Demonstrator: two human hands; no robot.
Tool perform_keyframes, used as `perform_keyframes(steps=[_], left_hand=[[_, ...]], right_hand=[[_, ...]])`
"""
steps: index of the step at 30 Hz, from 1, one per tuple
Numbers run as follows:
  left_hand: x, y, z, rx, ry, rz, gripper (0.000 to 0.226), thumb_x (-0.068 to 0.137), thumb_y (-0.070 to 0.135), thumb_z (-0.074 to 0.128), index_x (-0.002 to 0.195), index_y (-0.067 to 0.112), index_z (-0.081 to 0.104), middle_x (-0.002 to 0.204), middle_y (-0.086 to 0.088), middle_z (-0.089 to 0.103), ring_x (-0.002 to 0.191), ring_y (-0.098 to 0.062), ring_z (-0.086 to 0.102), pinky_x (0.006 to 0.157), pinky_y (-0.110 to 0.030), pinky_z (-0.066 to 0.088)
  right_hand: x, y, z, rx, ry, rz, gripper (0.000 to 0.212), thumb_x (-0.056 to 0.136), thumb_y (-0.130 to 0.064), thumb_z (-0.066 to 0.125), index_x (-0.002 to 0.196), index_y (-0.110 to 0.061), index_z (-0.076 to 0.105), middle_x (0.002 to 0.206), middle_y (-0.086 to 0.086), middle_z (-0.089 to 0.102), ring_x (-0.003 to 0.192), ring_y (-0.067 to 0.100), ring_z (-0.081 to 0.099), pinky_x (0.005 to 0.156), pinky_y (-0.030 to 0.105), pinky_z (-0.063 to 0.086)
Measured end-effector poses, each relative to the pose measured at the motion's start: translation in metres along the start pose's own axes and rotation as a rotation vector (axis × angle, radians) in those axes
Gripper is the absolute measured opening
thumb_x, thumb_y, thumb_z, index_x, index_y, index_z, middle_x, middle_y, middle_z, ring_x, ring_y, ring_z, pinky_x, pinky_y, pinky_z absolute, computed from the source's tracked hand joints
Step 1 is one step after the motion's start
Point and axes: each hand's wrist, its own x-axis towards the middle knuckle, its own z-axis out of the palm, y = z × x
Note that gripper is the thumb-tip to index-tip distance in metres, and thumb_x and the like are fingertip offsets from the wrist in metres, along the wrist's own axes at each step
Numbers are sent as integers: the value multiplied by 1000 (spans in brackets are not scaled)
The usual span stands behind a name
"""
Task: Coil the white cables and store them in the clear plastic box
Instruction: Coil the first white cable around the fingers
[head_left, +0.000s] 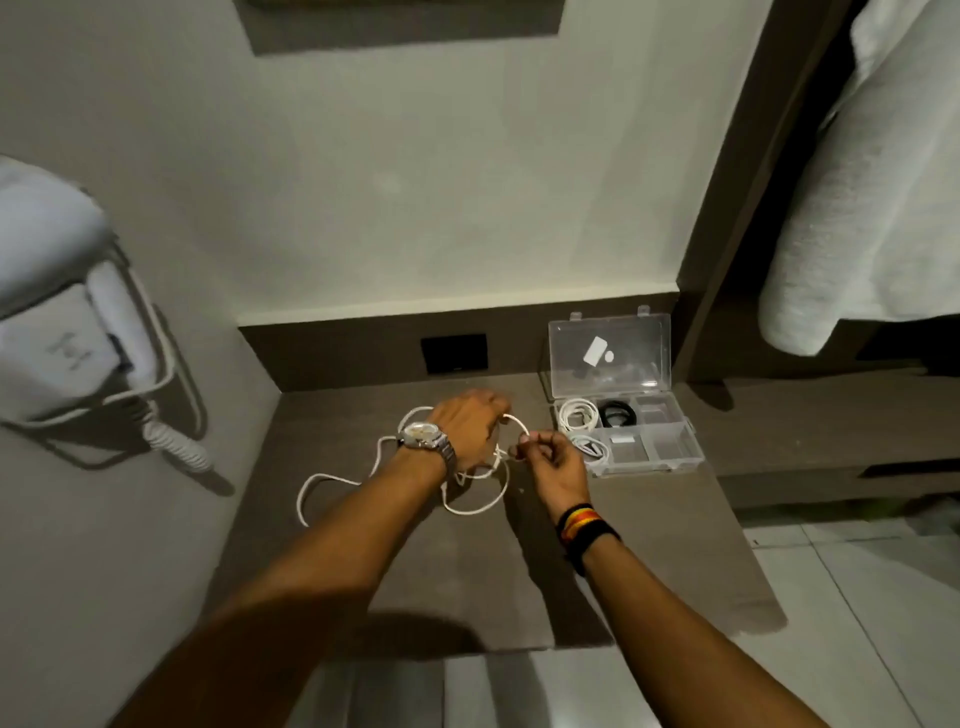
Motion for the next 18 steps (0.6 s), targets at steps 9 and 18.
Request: perform_keyframes(steps=[9, 18], left_hand=[[-47, -24, -146, -1055, 40, -409, 36, 99, 35, 53, 67, 19, 54, 52, 1, 37, 39, -13, 38, 42, -28, 46], [-79, -70, -173, -2171, 544, -179, 27, 102, 13, 47, 123, -2, 56, 126, -20, 66, 109, -28, 69, 82, -36, 60]], right_hand=[[-3, -142, 34, 75, -246, -261, 11, 85, -12, 80, 86, -3, 73, 73, 11, 66, 61, 15, 56, 58, 22, 50], [-8, -140, 92, 84, -448, -135, 25, 96, -20, 67, 113, -3, 73, 72, 7, 59, 50, 13, 47, 50, 25, 55]])
